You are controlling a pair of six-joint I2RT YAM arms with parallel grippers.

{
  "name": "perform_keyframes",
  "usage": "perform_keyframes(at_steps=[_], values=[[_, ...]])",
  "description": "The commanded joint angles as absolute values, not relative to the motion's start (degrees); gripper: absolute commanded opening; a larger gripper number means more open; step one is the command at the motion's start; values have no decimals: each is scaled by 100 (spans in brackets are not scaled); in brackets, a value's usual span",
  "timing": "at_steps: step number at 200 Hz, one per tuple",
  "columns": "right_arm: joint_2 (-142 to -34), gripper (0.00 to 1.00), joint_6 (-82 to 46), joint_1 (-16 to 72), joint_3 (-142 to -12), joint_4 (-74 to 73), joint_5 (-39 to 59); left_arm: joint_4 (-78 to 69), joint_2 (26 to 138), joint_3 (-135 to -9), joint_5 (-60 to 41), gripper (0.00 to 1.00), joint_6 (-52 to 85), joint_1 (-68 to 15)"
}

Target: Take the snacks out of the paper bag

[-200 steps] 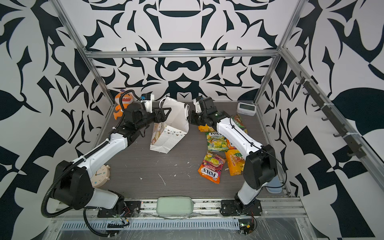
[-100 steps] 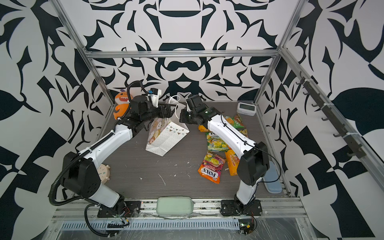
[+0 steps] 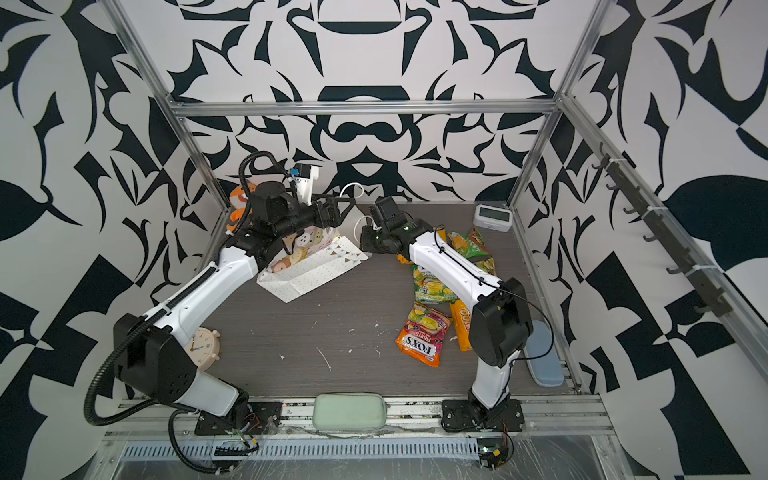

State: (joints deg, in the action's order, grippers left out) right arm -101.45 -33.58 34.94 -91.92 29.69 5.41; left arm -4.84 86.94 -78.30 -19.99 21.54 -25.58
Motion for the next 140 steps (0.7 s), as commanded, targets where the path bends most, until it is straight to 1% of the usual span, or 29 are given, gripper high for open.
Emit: perform_keyframes(at_steps=[1,16,28,37,45,61,77,112,127,140], values=[[-9589,10,-3089,3455,-9041,2495,924,-491,8561,-7720,-1820,100,1955,-2583],[-9295,25,-2828,3390,-8870,2522,959,-514,8530,-7505,-1641,100,1863,-2579],[-8976,32,-2603,3332,-8627,2522,897,-547,8517,-7325,-1513,99,1767,-2582],[-8718,39,-2459,3254,-8442,2552,828,-556,8538,-7208,-1403,100,1720,-2584],[-8465,42,-2354,3162,-8270,2570,826,-530,8572,-7148,-1366,99,1668,-2579],[-8006,46,-2290,2869,-7921,2575,957,-509,8662,-7041,-1344,100,1642,-2585],[-7671,48,-2305,2584,-7659,2568,1221,-606,8763,-6937,-1435,100,1758,-2584],[-7497,49,-2257,2488,-7529,2567,1835,-844,9051,-6881,-1615,100,2011,-2637],[-7526,50,-2515,2495,-7286,1971,2612,-836,9158,-6925,-1644,100,2047,-2702],[-7576,50,-3055,2529,-6768,758,3308,-825,9207,-6969,-1644,100,2077,-2724]])
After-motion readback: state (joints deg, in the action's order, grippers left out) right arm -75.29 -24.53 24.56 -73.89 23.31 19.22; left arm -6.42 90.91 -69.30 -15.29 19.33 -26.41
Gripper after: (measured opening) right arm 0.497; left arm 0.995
